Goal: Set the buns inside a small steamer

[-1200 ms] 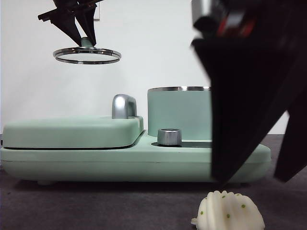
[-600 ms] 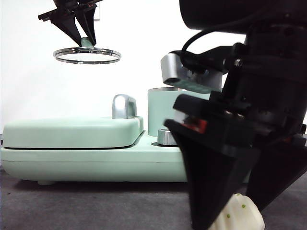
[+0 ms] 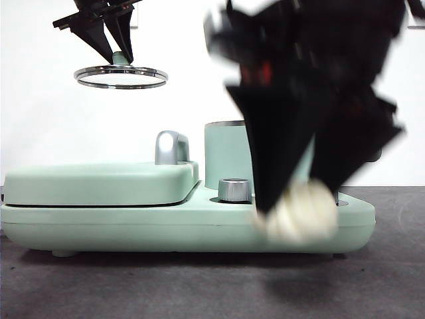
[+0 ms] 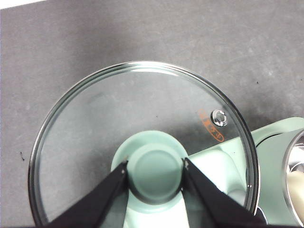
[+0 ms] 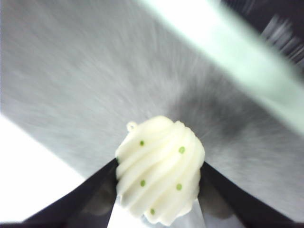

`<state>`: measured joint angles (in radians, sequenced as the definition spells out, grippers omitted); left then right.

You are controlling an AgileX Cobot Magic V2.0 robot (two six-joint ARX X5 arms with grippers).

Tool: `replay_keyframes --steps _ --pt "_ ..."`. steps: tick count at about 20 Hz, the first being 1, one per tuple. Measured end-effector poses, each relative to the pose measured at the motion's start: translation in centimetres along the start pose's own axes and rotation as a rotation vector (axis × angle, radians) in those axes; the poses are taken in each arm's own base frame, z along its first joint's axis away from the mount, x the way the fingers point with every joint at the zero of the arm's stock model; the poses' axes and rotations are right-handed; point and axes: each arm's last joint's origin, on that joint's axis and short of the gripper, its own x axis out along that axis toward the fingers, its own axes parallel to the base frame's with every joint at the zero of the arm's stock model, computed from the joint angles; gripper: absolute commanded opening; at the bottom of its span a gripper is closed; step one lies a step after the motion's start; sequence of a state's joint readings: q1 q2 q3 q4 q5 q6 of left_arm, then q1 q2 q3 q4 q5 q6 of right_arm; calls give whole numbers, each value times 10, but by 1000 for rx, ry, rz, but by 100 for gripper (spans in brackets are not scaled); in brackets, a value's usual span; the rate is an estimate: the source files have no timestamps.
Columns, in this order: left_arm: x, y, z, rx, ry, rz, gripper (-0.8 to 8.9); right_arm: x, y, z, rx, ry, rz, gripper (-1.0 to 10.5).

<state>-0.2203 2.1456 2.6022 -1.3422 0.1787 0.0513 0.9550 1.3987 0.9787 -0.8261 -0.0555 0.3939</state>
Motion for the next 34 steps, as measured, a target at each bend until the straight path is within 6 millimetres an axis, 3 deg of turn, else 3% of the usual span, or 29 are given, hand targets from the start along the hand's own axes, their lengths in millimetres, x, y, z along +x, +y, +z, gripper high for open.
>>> replay_keyframes --steps 3,7,11,15,19,28,34 --pt "0 0 0 0 0 0 86 -43 -6 23 38 -18 -14 235" --pt "0 0 0 0 0 0 86 -100 -31 58 80 -109 -37 235" --pt "0 0 0 0 0 0 86 -116 -62 98 109 -129 -86 235" --pt "0 0 0 0 0 0 86 -105 -85 135 112 -132 -113 235" --pt "0 0 0 1 0 0 86 -80 -105 160 123 -105 -128 235" --pt "0 -2 0 3 1 -3 86 -32 -122 175 127 -23 -102 236" --pt "1 -3 0 5 2 -5 86 -20 -126 177 126 3 -103 278"
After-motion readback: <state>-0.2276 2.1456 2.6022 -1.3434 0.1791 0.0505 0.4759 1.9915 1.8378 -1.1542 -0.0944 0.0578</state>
